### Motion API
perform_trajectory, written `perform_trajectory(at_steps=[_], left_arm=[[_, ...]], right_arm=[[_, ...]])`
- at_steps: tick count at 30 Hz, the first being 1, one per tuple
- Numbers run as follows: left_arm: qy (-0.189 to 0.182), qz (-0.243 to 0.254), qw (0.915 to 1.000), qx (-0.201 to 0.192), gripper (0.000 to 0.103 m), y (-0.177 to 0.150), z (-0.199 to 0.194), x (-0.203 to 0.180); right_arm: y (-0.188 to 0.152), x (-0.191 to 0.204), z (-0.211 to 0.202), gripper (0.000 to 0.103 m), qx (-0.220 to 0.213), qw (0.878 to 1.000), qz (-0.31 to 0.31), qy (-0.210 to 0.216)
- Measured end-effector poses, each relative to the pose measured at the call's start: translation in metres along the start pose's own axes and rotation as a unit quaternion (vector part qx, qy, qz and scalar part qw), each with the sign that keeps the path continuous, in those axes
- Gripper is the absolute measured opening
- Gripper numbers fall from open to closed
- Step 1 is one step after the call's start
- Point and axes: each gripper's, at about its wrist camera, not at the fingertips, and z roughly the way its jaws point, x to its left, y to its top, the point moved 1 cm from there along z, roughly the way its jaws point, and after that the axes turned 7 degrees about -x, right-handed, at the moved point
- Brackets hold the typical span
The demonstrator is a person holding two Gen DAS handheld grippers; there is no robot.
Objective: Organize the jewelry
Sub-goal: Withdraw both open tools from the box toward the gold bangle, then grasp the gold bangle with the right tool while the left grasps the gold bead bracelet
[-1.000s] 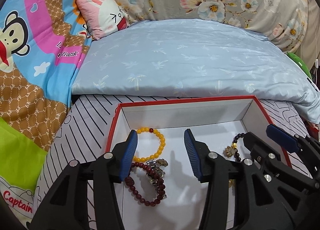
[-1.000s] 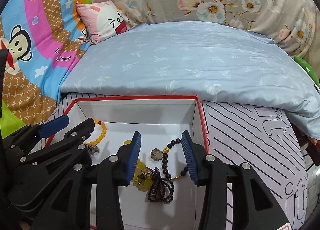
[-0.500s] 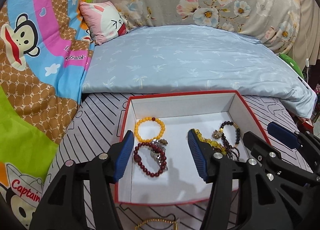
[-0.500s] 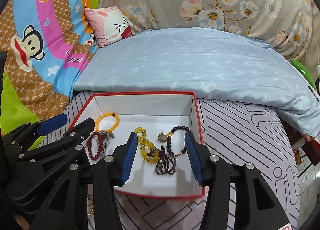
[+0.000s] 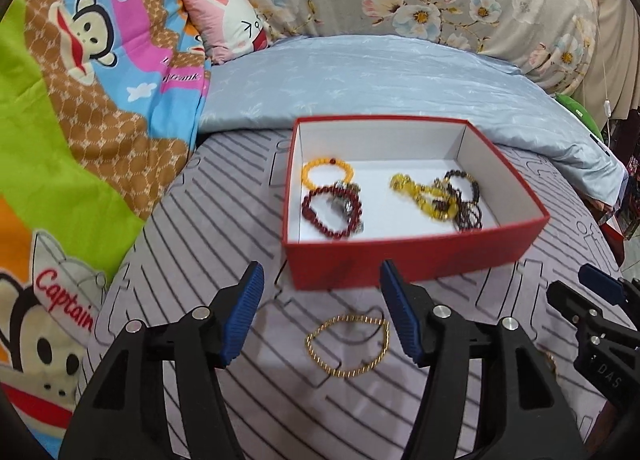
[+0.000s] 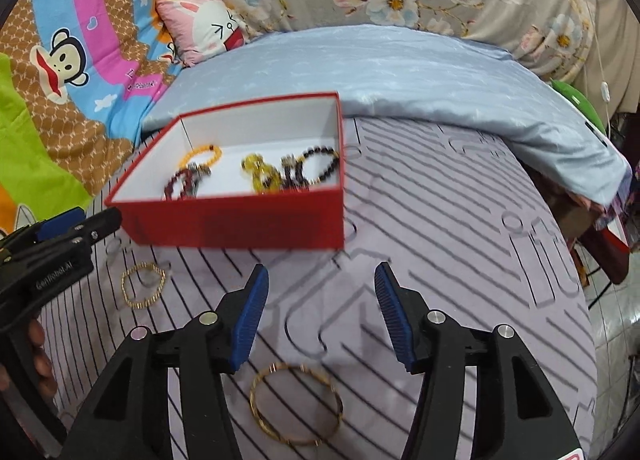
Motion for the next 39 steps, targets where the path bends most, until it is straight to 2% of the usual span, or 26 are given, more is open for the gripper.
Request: perform_trajectory(at_steps=[6,10,13,28,33,35,39], left_arm=[[0.0,-0.015,0.9997,0.018,0.058,-0.029,-0.008,0.01],[0.003,-0.029,0.9992,0.028,0.067,-0.044,-0.01,0.017],[0.006,-0.029,0.999,0.035,0.068,-0.051,-0.009,0.018],[0.005,-0.051,0.9975,0.048,0.068,-0.064,-0.001,0.024],[0.003,-0.054,0.9972,0.052,0.068,-0.064,0.002,0.025],[0.002,-0.055,0.9971,0.052,0.068,-0.063,0.003,0.025],[-0.003,-0.061,0.9967,0.054,0.068,-0.059,0.009,0.024]], right_arm=[[-0.034,-0.006,-0.012,0.054,0.022,1.0,0.02,0.004],[-0.051,0.0,-0.016,0.054,0.031,0.999,0.013,0.005],[-0.06,0.004,-0.016,0.06,0.039,0.999,0.012,0.007],[-0.07,0.021,-0.005,0.069,0.048,0.998,-0.02,-0.018],[-0.069,0.021,-0.004,0.065,0.047,0.998,-0.019,-0.023],[-0.069,0.021,-0.004,0.059,0.046,0.999,-0.018,-0.022],[-0.068,0.021,-0.005,0.058,0.045,0.999,-0.017,-0.021]])
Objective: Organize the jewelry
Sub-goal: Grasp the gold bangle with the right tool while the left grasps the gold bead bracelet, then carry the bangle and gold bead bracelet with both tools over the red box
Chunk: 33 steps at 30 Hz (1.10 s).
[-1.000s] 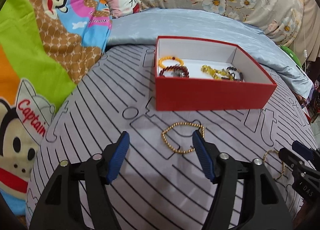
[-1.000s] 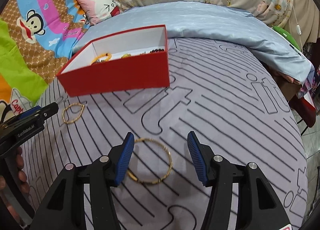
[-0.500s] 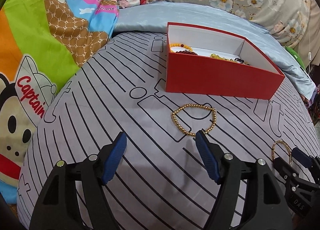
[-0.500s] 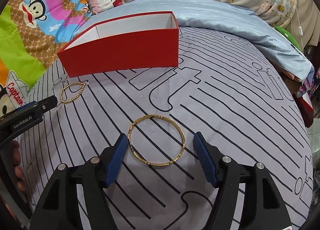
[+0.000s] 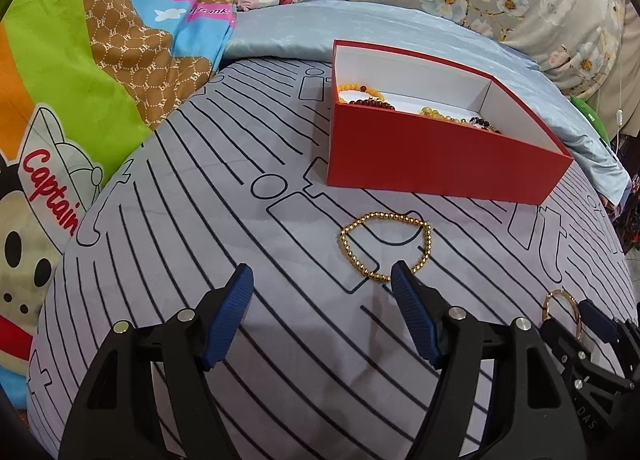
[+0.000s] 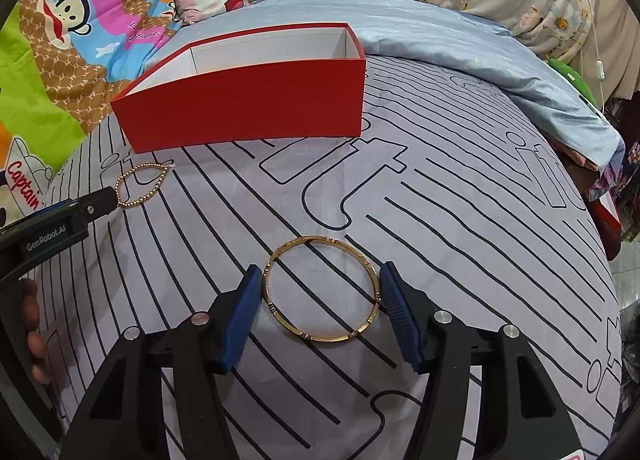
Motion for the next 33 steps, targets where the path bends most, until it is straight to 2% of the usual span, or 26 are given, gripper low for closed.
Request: perform_trajectory(at_steps=[6,8,11,16,19,33], left_arm=[[0.004,-0.003,1.0,0.0,0.067,0.009,0.013,-0.001],[0.006,0.0,1.0,0.001,0.062,0.01,0.016,-0.003],[0.013,0.005,0.9999,0.005,0.051,0.01,0.021,-0.005],[0.012,0.013,0.9998,0.003,0.02,0.009,0.021,-0.008],[0.004,0.017,0.9998,0.004,0.006,0.007,0.019,-0.011],[-0.023,0.005,0.9997,0.0,0.004,0.001,-0.009,-0.015]], right_arm=[[0.001,0.0,0.0,0.058,0.0,1.0,0.002,0.002],[0.0,0.0,0.0,0.058,0.0,1.0,0.002,0.002],[0.0,0.0,0.0,0.058,0.0,1.0,0.002,0.002],[0.0,0.0,0.0,0.058,0.0,1.0,0.002,0.002],[0.0,-0.001,0.0,0.058,-0.001,1.0,0.005,0.002],[0.003,-0.002,-0.003,0.058,-0.002,1.0,0.029,0.012]])
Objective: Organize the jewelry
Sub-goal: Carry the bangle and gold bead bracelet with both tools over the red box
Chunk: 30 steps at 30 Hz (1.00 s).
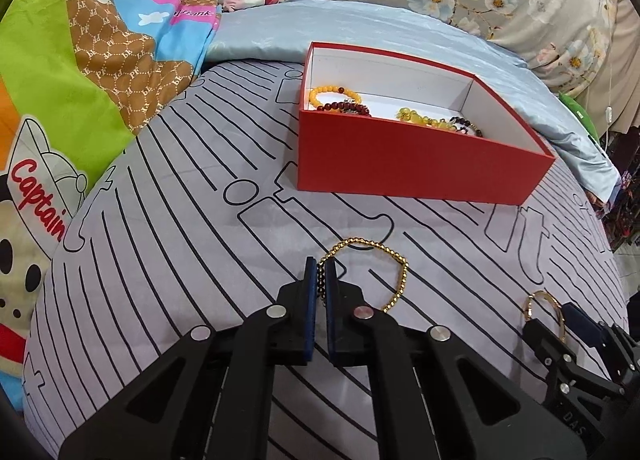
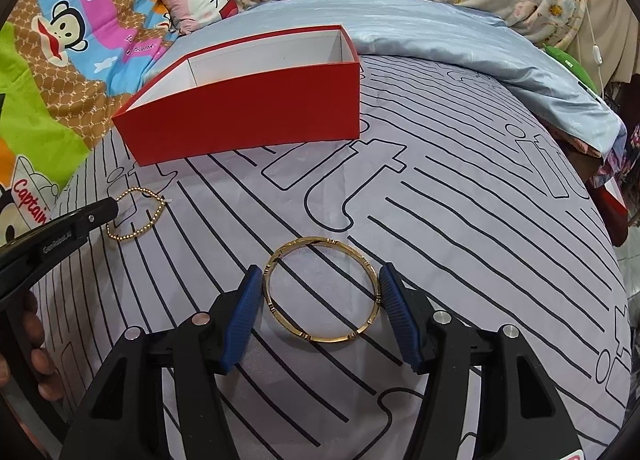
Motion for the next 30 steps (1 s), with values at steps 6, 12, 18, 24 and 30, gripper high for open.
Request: perform_trajectory(at_steps=[6,12,18,24,30], left_arm=[[-0.013,0.002,0.9999,-0.009,0.003,0.003,-0.014,-0.004],[-0.022,0.004,0.9996,-0.02,0.003,0.01,-0.025,-0.007],[-0.027,0.007,0.9991,-0.032,0.003,0.02,-0.035,-0.009],[-0.033,0.013,0.9984,-0.045,0.003,0.033,-0.045,-0.016],[-0.038,0.022,0.9972,-0.06,0.004,0.051,-0.052,-0.024]], right_arm=[[0.005,0.0,-0.005,0.058,-0.008,1.0,0.004,0.004],[0.014,0.004,-0.011,0.058,-0.02,1.0,0.004,0.014],[0.025,0.007,-0.016,0.058,-0.032,0.999,0.004,0.023],[0.041,0.01,-0.021,0.058,-0.05,0.998,0.0,0.028],[0.065,0.013,-0.028,0.058,-0.075,0.997,-0.005,0.035]])
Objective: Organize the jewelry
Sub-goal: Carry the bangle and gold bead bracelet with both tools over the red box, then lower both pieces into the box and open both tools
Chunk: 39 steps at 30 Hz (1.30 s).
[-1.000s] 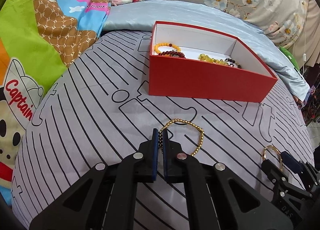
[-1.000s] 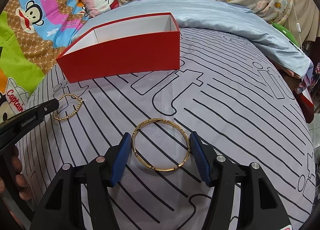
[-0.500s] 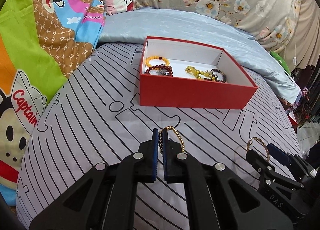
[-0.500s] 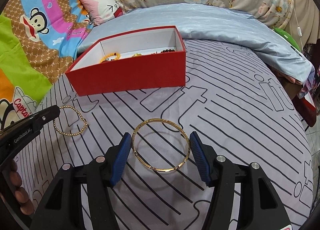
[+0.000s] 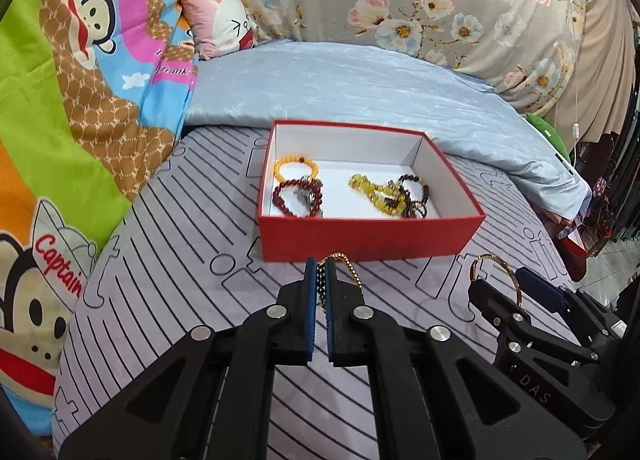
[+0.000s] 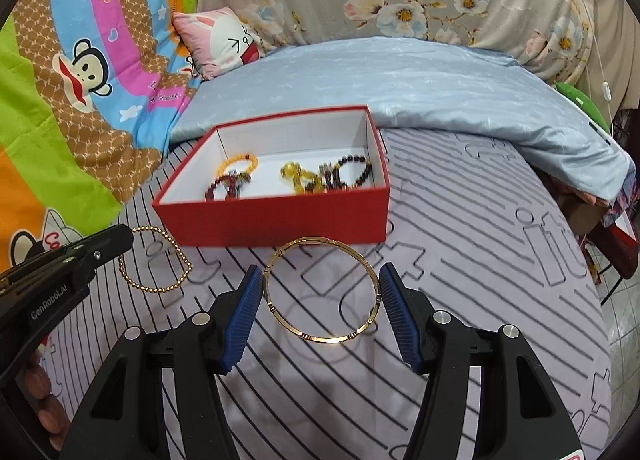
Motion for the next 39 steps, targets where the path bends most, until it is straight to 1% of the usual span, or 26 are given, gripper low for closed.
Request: perform_trajectory(at_steps=[5,10,17,21,27,32,39], left_arm=[[0.002,0.008,0.9999,-0.014,0.004,0.018,0.001,-0.006],[0.017,0.018,0.9993,-0.028,0.004,0.039,0.008,-0.009],[0.035,0.037,0.9979,-0.04,0.004,0.068,0.027,-0.011],[0.044,0.045,0.9973,-0.039,0.004,0.081,0.046,-0.012],[0.054,0.042,0.9971,-0.033,0.004,0.091,0.074,-0.011],[0.063,0.048,0.9966,-0.025,0.004,0.092,0.094,-0.011],[0.067,0.045,0.9966,-0.013,0.004,0.092,0.118,-0.008]], right_arm=[[0.021,0.002,0.001,0.058,-0.018,1.0,-0.006,0.004],[0.041,0.005,0.006,0.058,-0.031,0.999,-0.01,0.008],[0.067,0.007,0.025,0.058,-0.037,0.999,-0.017,0.01],[0.081,0.006,0.039,0.058,-0.035,0.999,-0.014,0.017],[0.095,0.005,0.063,0.058,-0.032,0.999,-0.017,0.016],[0.1,0.004,0.083,0.058,-0.023,1.0,-0.01,0.019],[0.102,0.002,0.107,0.058,-0.014,1.0,-0.016,0.011]])
